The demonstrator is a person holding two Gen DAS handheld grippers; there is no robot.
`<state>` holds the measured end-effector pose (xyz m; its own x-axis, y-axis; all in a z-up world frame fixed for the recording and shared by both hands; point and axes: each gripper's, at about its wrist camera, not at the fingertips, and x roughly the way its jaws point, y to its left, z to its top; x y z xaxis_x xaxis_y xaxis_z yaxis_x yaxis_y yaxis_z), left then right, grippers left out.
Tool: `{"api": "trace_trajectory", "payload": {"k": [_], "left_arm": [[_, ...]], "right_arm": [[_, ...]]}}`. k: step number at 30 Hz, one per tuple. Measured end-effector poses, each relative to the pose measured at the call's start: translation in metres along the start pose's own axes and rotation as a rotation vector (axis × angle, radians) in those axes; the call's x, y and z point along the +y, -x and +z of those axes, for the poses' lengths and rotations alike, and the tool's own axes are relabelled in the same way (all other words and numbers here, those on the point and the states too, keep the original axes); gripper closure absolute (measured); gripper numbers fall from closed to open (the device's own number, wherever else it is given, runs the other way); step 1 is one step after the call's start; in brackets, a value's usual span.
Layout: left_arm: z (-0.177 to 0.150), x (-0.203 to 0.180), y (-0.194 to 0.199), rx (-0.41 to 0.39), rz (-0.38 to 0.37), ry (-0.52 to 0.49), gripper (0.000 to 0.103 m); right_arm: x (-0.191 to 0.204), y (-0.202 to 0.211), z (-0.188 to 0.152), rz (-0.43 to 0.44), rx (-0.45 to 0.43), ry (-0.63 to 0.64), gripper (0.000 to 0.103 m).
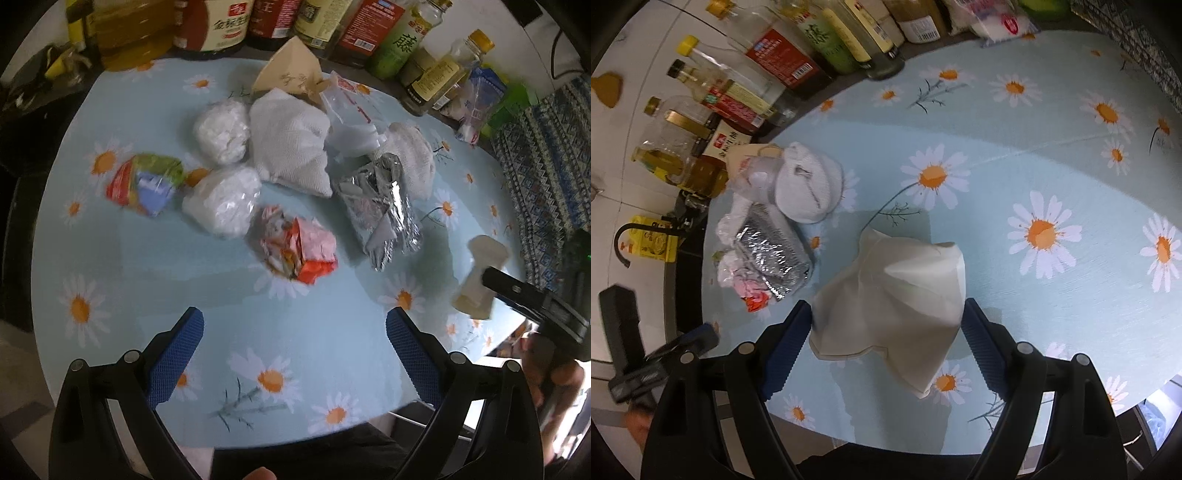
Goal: Collect trash
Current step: 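Reach the left gripper toward the crumpled red-white wrapper while the right gripper grasps the white tissue, then close the left gripper on the crumpled red-white wrapper and lift it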
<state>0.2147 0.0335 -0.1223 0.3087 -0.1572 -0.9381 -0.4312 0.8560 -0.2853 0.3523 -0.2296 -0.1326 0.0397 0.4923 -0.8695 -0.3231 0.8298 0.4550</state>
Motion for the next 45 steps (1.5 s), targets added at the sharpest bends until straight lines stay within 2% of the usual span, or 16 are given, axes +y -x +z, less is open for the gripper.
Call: {"api": "trace_trajectory", "payload": {"k": [5,8,11,20,23,25,29,45], "left_arm": [[0.014,-0.008,-0.014,-0.003,-0.007,-0.046,0.009],[0.021,-0.01,-0.024,0.019,-0.031,-0.039,0.021],[0.024,-0.012,-0.029,0.029,-0.058,-0.029,0.023],[0.04,-0.011,-0.042,0.018,-0.032,-0.012,0.035],[0.042,-0.01,-0.049,0.038,-0.038,0.005,0.041],[0.043,-0.01,-0.053,0.042,-0.027,0.005,0.042],[0.043,-0.007,-0.058,0.04,-0.018,0.025,0.056],[0.023,-0.005,-0.037,-0.002,-0.034,0.011,0.059]], "right_arm": [[0.0,0.007,-0.002,-0.001,-0.013,0.021,0.022],[-0.003,0.007,-0.003,0.0,-0.01,0.022,0.022],[-0.006,0.007,-0.004,-0.006,-0.008,0.028,0.022],[-0.011,0.005,0.0,-0.021,0.004,0.052,0.021],[-0.012,0.003,0.002,-0.021,0.01,0.062,0.022],[-0.012,0.0,0.003,-0.019,0.023,0.069,0.021],[-0.012,-0.005,0.004,-0.016,0.038,0.073,0.021],[0.01,-0.004,-0.004,-0.006,0.038,0.134,0.021]]}}
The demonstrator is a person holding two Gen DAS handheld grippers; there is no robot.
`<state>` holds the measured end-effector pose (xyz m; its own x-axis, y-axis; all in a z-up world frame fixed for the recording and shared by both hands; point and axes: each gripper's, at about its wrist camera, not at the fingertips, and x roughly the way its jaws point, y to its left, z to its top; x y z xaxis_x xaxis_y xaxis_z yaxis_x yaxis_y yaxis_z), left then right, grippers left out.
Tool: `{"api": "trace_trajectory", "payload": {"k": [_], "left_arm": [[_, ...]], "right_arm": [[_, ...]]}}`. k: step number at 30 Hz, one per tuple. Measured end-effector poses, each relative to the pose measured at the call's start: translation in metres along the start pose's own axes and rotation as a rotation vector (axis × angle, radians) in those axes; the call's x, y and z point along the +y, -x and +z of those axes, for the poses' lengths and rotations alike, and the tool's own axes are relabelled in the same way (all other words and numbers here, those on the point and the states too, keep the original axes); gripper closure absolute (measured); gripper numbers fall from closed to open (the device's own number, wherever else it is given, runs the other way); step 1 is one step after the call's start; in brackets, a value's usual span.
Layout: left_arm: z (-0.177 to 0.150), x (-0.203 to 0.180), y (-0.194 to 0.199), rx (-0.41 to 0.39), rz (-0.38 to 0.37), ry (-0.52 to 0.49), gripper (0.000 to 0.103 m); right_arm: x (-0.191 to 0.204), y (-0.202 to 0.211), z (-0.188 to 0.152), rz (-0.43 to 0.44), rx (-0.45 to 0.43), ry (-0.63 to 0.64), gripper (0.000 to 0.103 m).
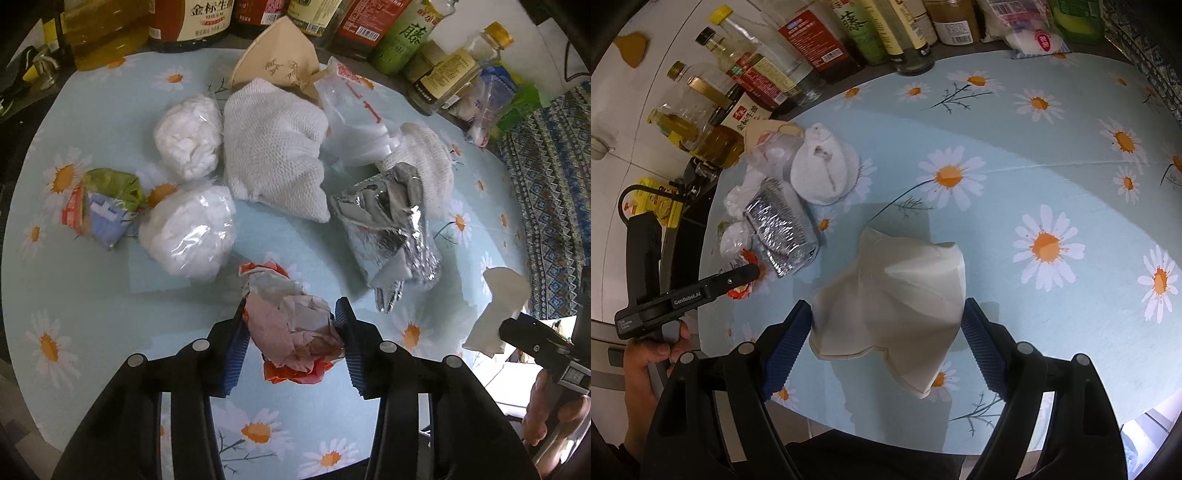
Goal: Collect trash
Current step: 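Close the left gripper on the crumpled red-white wrapper and lift it, then carry the wrapper in the left gripper and tissue in the right gripper down to the black bin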
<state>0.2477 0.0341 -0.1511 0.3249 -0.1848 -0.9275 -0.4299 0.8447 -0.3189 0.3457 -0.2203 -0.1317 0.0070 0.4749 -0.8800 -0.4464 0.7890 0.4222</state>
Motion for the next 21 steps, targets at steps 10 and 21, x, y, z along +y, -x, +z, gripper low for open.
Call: {"api": "trace_trajectory", "payload": {"k": [10,21], "left_arm": [[-0.043,0.022,0.039,-0.046,-0.015,0.001,0.059],[-0.1,0.042,0.065,-0.054,-0.043,0.012,0.059]], "right_arm": [[0.038,-0.005,-0.027,0.011,0.014,0.061,0.021],[0.097,-0.023,-0.074,0.033,0.08,0.164,0.021]]}}
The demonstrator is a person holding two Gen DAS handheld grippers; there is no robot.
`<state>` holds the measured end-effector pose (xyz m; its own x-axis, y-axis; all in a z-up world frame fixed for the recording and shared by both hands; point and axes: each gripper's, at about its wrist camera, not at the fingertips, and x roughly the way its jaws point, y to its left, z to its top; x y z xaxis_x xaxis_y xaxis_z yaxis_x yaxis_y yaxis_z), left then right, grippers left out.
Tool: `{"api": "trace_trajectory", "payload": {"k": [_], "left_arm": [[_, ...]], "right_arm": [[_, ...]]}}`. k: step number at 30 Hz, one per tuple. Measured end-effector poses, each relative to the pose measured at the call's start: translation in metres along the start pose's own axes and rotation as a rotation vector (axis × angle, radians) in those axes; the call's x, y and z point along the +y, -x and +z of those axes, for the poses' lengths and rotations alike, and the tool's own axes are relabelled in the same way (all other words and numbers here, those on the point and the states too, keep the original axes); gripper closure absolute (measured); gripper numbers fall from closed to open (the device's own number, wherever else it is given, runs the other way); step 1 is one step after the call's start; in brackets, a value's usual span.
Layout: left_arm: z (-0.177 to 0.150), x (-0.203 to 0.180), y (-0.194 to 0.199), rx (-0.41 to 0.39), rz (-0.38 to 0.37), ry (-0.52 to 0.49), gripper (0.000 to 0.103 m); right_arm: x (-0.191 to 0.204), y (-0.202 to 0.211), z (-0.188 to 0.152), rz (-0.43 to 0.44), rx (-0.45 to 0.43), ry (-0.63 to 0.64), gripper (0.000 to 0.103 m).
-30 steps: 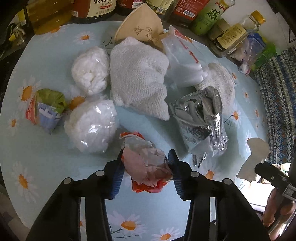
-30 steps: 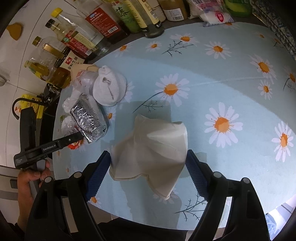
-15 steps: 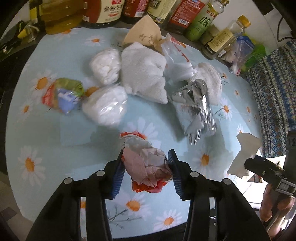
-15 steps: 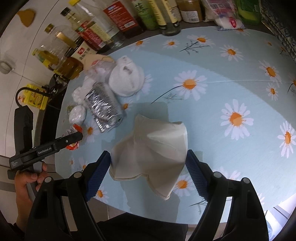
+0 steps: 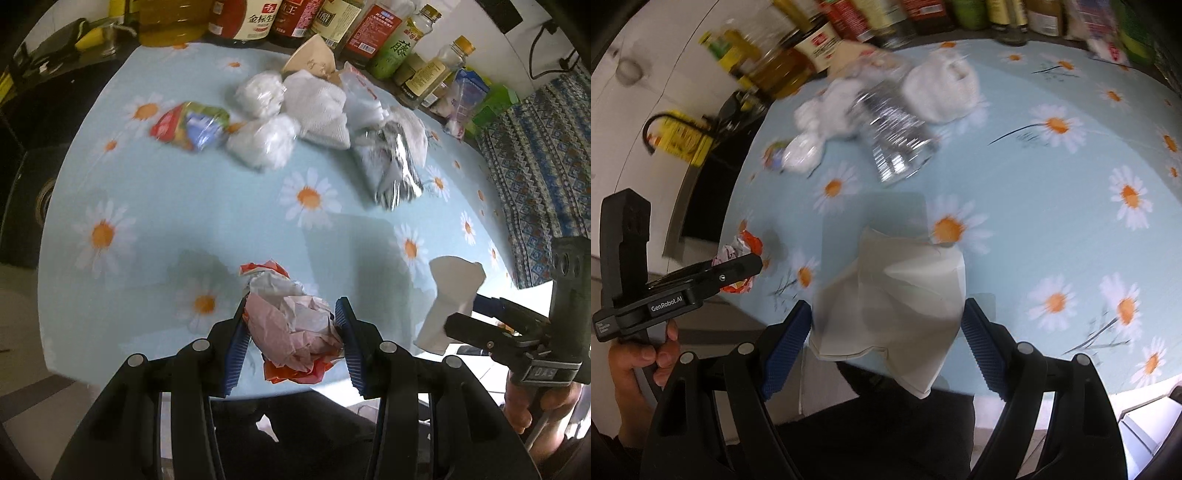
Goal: Collect trash
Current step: 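Carry the wrapper in the left gripper and tissue in the right gripper down to the black bin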
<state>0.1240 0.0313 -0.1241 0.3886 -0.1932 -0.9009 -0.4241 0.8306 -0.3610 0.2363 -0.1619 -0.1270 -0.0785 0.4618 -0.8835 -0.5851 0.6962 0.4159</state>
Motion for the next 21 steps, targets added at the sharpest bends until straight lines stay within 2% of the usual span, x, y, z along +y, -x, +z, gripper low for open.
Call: {"api": "trace_trajectory", "payload": {"k": [13,21], "left_arm": [[-0.073,0.039,0.008,0.052,-0.019,0.019,0.059],[-0.122,0.077,-0.014,0.139,-0.04,0.064,0.059]], "right_arm": [[0.066,-0.031,-0.048,0.031,0.06,0.102,0.021],[0.099,-0.065,-0.078,0.048,0.121,0.159,0.021]]}}
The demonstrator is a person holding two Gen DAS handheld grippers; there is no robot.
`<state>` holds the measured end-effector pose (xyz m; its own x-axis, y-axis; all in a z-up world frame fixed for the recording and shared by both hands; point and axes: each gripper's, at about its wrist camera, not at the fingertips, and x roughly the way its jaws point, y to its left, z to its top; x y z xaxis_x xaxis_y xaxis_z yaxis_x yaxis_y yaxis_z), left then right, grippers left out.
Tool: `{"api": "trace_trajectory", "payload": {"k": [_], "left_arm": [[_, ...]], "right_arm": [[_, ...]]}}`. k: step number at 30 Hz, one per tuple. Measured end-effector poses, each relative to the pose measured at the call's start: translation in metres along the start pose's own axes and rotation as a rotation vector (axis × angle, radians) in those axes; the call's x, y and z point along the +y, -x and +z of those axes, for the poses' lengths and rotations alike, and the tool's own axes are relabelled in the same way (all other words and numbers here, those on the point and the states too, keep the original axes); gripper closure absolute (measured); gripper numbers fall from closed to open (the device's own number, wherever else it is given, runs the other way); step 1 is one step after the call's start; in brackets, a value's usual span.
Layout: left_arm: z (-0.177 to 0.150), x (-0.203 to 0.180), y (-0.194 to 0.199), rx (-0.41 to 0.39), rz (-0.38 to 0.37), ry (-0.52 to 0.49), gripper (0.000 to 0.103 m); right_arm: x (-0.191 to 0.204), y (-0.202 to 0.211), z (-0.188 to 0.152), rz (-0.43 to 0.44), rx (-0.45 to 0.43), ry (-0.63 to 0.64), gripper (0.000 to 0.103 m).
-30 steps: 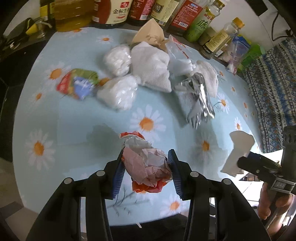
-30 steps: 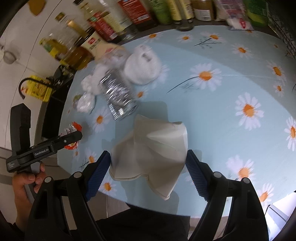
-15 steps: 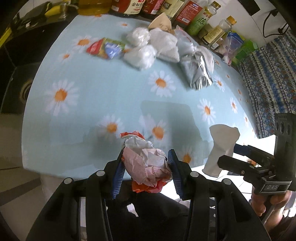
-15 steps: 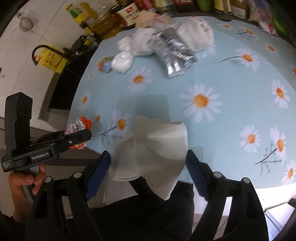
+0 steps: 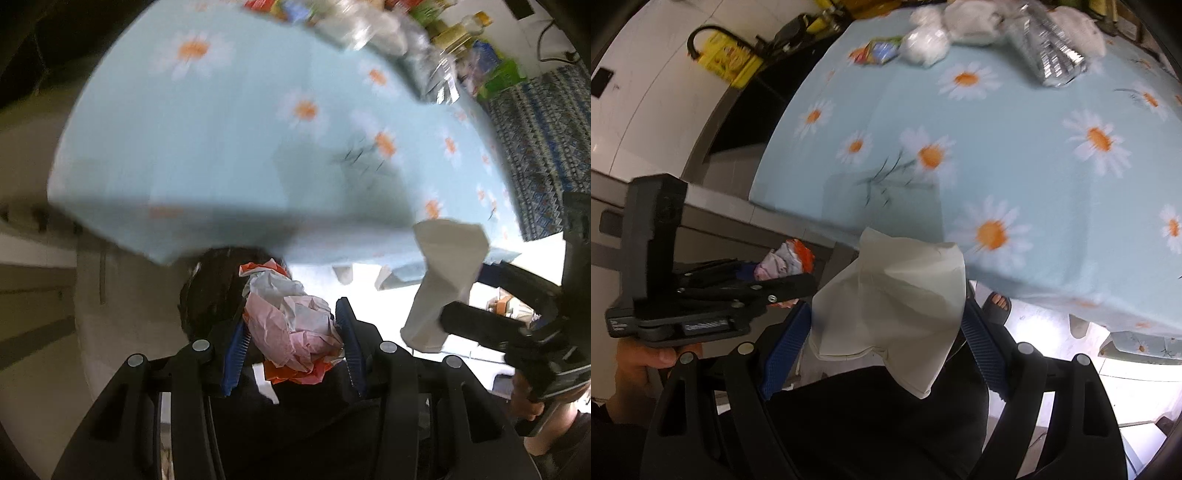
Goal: Collect trash
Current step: 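Carry the wrapper in the left gripper and tissue in the right gripper down to the black bin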
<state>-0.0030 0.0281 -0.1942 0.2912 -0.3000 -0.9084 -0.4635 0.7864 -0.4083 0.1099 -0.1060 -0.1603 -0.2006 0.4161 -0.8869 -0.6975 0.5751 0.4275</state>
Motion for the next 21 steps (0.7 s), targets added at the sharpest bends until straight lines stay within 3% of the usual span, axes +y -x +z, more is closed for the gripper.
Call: {"api": "trace_trajectory", "payload": {"k": [8,21], "left_arm": [[-0.024,0.034,-0.03,0.068,-0.027,0.048,0.059],[-0.034,0.047,-0.067,0.145,-0.036,0.063,0.059]], "right_arm": [[0.016,-0.043,-0.02,-0.044,0.068,0.046,0.021],[0.015,-0.101,-0.049,-0.061,0.156,0.081,0.021]]}}
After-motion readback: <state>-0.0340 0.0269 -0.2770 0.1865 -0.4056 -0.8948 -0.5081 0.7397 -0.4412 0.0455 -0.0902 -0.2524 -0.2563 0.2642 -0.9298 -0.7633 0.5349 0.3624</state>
